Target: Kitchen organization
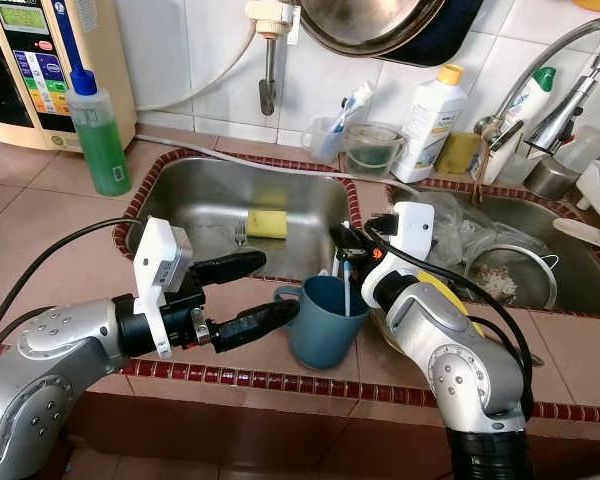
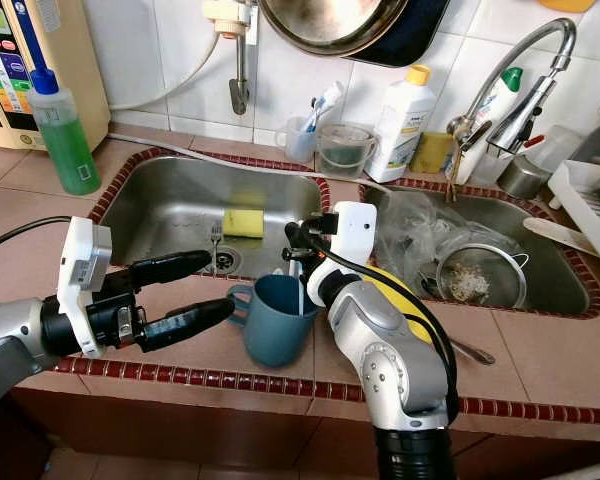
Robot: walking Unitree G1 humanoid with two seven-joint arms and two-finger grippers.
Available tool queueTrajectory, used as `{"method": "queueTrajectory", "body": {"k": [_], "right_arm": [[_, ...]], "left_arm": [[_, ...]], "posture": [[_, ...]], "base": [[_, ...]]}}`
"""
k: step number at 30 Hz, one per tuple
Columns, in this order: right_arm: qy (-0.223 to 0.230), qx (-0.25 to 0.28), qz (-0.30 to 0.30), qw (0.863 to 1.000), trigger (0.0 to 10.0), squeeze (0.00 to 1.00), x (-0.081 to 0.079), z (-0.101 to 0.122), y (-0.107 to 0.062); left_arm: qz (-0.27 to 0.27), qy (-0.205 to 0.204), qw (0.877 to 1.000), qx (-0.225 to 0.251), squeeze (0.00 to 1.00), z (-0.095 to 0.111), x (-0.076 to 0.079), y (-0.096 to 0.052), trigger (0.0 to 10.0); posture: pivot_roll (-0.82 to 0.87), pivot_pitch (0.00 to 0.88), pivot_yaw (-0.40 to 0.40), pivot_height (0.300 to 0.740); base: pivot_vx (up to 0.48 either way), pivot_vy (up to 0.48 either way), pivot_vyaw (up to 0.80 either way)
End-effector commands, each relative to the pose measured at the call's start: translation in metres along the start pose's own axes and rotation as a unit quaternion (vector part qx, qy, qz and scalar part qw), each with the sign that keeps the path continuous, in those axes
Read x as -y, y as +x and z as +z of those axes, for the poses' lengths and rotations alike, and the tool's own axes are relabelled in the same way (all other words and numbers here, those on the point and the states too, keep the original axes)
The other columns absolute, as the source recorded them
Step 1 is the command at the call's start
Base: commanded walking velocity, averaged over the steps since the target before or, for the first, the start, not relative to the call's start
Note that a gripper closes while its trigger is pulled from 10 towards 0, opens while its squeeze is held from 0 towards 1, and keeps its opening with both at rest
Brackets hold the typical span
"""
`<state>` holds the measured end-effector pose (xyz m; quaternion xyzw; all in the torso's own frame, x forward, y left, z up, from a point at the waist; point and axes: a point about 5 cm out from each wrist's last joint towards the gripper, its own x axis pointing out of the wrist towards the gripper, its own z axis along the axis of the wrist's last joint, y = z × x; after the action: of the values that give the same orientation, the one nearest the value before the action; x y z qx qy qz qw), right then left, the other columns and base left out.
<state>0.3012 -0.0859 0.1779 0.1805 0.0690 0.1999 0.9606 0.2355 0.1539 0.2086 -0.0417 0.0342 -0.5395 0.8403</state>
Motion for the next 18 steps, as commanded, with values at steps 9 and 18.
{"method": "queueTrajectory", "body": {"k": [9,18], "right_arm": [[-0.017,0.018,0.008,1.0,10.0,0.0,0.001,0.008,0.0],[-0.058,0.048,0.05,0.996,10.0,0.0,-0.008,0.015,-0.002]], "left_arm": [[-0.002,0.011,1.0,-0.003,0.0,0.004,0.003,0.002,10.0],[0.0,0.012,1.0,0.0,0.0,0.005,0.002,0.003,10.0]], "posture": [[-0.07,0.031,-0.13,0.74],[-0.06,0.021,-0.133,0.74]], "base": [[0.0,0.0,0.0],[0.0,0.0,0.0]]}}
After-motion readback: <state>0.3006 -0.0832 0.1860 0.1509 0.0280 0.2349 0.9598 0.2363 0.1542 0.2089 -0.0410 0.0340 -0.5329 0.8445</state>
